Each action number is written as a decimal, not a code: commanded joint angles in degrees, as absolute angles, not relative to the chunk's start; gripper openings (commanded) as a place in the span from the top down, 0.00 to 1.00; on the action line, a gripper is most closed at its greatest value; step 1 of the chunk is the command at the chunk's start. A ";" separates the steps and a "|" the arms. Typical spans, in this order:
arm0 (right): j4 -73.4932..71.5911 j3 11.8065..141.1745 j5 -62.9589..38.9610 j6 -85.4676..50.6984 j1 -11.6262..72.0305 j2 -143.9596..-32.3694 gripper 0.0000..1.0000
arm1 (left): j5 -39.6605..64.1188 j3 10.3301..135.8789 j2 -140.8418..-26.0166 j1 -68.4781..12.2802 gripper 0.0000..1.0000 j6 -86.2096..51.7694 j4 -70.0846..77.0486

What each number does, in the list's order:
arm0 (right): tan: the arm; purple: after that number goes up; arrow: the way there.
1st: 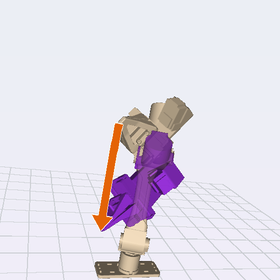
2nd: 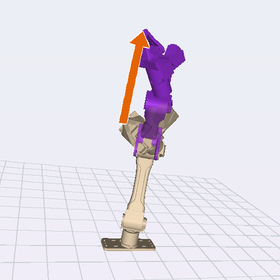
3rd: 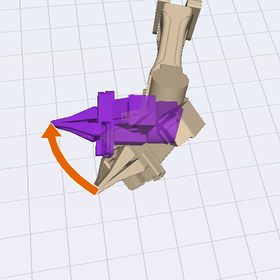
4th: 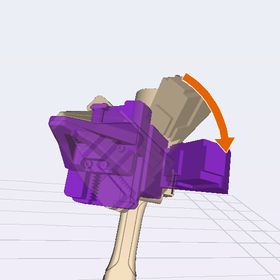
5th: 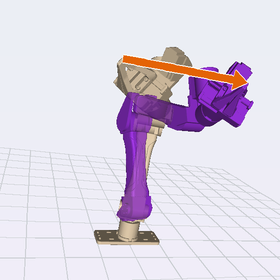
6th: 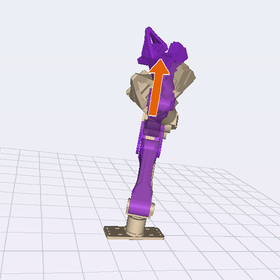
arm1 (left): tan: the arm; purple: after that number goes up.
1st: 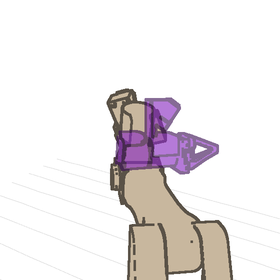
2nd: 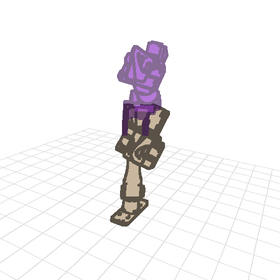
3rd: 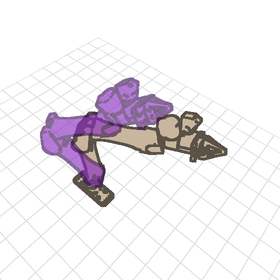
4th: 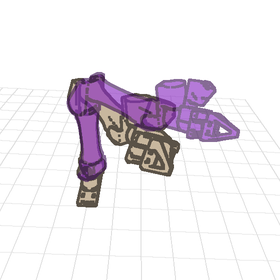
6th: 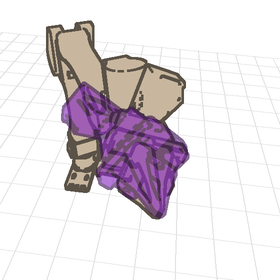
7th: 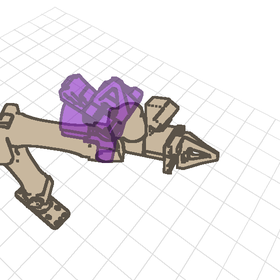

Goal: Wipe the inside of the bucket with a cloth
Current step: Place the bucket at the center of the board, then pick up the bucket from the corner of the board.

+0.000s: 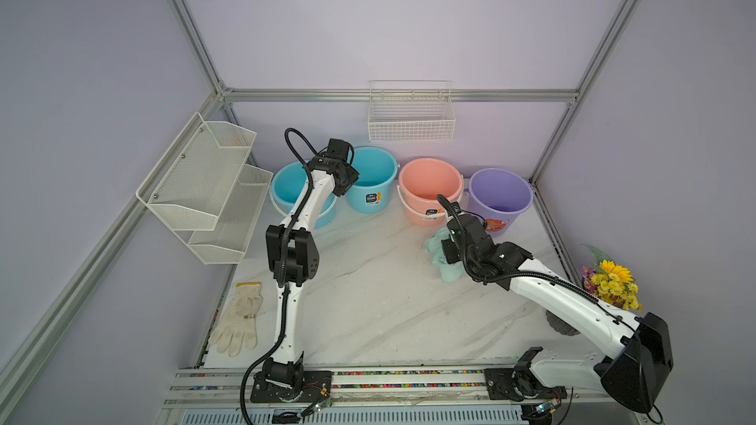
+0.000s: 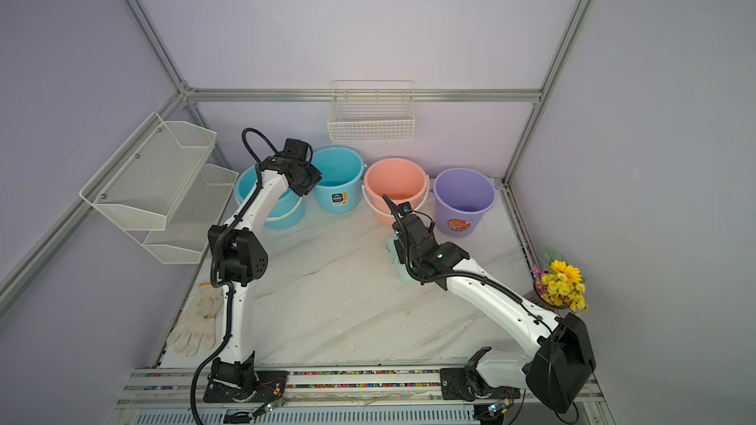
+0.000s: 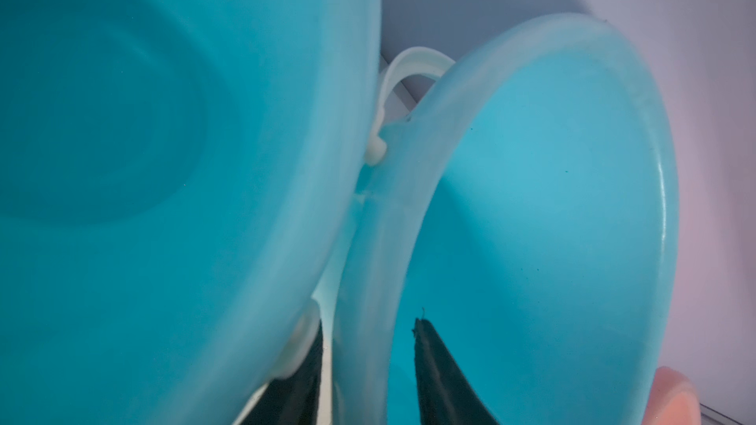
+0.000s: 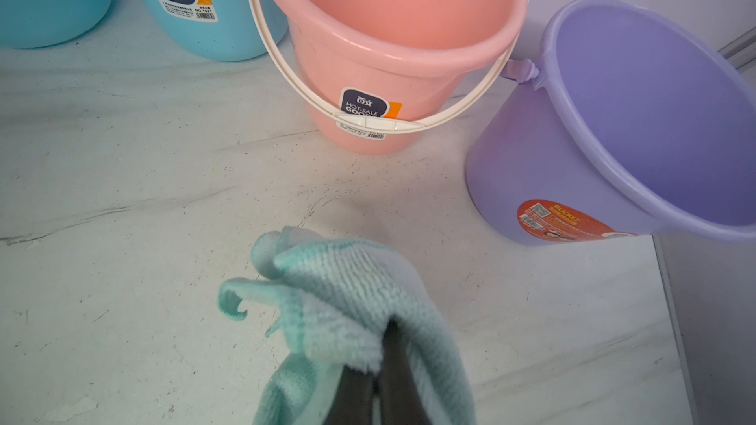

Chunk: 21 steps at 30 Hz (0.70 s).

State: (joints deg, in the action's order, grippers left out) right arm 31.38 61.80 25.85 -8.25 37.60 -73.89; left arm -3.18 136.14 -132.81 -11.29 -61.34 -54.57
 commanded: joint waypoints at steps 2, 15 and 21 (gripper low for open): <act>30.76 62.97 25.70 -8.44 37.35 -73.95 1.00 | -5.95 136.73 -127.11 -9.56 0.52 -59.61 -56.07; 30.85 63.56 24.71 -8.89 37.35 -73.86 1.00 | -8.59 119.00 -109.62 -9.18 0.19 -59.53 -51.64; 31.25 64.41 23.76 -9.18 37.35 -73.66 1.00 | -13.13 109.30 -103.48 -8.20 0.03 -69.16 -47.92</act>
State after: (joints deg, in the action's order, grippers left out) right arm 31.40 62.00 24.38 -8.29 37.60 -73.89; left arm -8.54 111.42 -105.67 -9.28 -63.02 -51.03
